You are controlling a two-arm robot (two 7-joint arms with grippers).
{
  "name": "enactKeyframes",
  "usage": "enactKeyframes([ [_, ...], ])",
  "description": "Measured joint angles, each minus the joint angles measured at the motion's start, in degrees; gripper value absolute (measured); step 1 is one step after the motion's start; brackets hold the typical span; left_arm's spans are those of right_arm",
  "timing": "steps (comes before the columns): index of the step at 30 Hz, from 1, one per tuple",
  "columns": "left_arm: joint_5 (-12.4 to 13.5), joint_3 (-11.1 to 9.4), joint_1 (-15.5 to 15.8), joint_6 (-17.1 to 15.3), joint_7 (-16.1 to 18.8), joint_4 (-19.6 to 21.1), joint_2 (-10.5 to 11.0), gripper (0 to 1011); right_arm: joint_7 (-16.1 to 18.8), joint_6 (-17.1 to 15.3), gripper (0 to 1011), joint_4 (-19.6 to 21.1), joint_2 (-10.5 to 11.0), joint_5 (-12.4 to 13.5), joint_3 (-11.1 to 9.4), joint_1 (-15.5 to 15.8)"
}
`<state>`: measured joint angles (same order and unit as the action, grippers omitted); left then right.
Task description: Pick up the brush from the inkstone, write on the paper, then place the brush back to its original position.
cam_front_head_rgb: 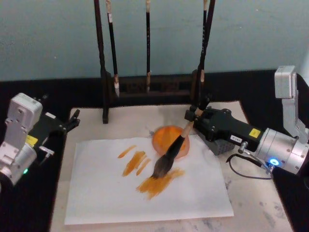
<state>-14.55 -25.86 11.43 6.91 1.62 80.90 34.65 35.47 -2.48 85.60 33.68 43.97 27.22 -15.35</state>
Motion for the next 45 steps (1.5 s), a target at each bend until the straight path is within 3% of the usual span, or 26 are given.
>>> enactKeyframes([
  [6,0.0,0.0,0.0,0.0,0.0,0.0,0.0,1001,0.1,0.0,177,0.4,-0.1,0.3,-0.2,0.2],
  [14,0.0,0.0,0.0,0.0,0.0,0.0,0.0,1001,-0.1,-0.2,177,1.9,-1.7,3.4,-1.1,0.5],
  [22,0.0,0.0,0.0,0.0,0.0,0.0,0.0,1001,-4.0,-1.3,177,2.7,-4.0,10.3,-4.0,2.5],
  [24,0.0,0.0,0.0,0.0,0.0,0.0,0.0,1001,-5.4,-2.0,177,2.9,-4.4,13.1,-5.0,3.3],
  [38,0.0,0.0,0.0,0.0,0.0,0.0,0.0,1001,-11.8,-4.4,177,1.4,-5.5,23.6,-8.9,5.0],
  [45,0.0,0.0,0.0,0.0,0.0,0.0,0.0,1001,-13.6,-6.0,177,-1.1,-5.7,27.8,-9.7,4.3],
])
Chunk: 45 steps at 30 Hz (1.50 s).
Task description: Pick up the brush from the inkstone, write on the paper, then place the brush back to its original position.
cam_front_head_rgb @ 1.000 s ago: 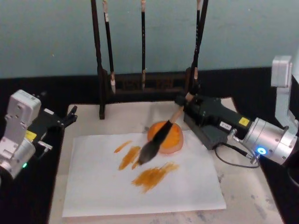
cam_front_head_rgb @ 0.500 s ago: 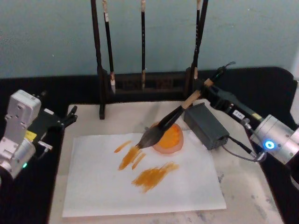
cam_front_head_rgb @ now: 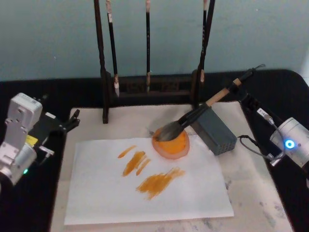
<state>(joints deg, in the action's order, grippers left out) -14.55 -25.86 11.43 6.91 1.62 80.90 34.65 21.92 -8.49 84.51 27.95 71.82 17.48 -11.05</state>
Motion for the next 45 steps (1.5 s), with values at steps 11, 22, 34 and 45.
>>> enactKeyframes([
  [11,0.0,0.0,0.0,0.0,0.0,0.0,0.0,1001,-4.6,-5.3,177,-12.7,-3.0,11.6,1.6,-5.5],
  [22,0.0,0.0,0.0,0.0,0.0,0.0,0.0,1001,-4.7,-5.6,177,-16.5,-3.7,13.0,3.5,-7.4],
  [34,0.0,0.0,0.0,0.0,0.0,0.0,0.0,1001,-5.4,-4.7,177,-18.3,-3.4,14.0,5.1,-8.6],
  [45,0.0,0.0,0.0,0.0,0.0,0.0,0.0,1001,-5.5,-3.9,177,-19.1,-3.0,15.2,6.3,-9.0],
])
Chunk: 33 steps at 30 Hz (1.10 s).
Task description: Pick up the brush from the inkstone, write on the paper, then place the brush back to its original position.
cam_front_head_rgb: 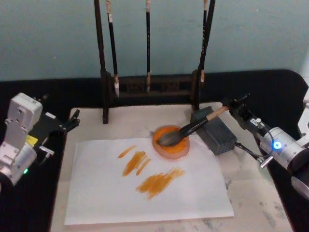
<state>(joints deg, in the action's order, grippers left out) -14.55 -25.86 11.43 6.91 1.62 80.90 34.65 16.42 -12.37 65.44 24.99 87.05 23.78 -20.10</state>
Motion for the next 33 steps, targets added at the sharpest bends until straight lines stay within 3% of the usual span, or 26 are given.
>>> enactKeyframes([
  [33,0.0,0.0,0.0,0.0,0.0,0.0,0.0,1001,0.6,0.9,176,-2.0,0.7,3.6,2.3,-1.3],
])
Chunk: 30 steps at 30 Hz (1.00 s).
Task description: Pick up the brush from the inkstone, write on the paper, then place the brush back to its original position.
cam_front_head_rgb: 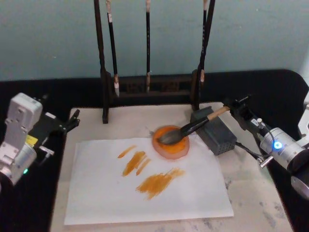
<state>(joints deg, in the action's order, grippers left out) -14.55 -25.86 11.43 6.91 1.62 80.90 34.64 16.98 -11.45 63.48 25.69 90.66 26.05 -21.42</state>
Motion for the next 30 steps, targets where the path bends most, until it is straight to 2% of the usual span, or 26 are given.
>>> enactKeyframes([
  [15,0.0,0.0,0.0,0.0,0.0,0.0,0.0,1001,-0.1,0.0,199,0.1,0.0,-0.1,-0.1,0.1],
  [20,0.0,0.0,0.0,0.0,0.0,0.0,0.0,1001,-0.1,0.0,388,0.2,0.0,-0.1,-0.1,0.1],
  [29,0.0,0.0,0.0,0.0,0.0,0.0,0.0,1001,-0.1,0.0,647,0.2,0.0,-0.2,-0.1,0.1],
  [30,0.0,0.0,0.0,0.0,0.0,0.0,0.0,1001,-0.1,0.0,708,0.2,0.0,-0.2,-0.1,0.1],
])
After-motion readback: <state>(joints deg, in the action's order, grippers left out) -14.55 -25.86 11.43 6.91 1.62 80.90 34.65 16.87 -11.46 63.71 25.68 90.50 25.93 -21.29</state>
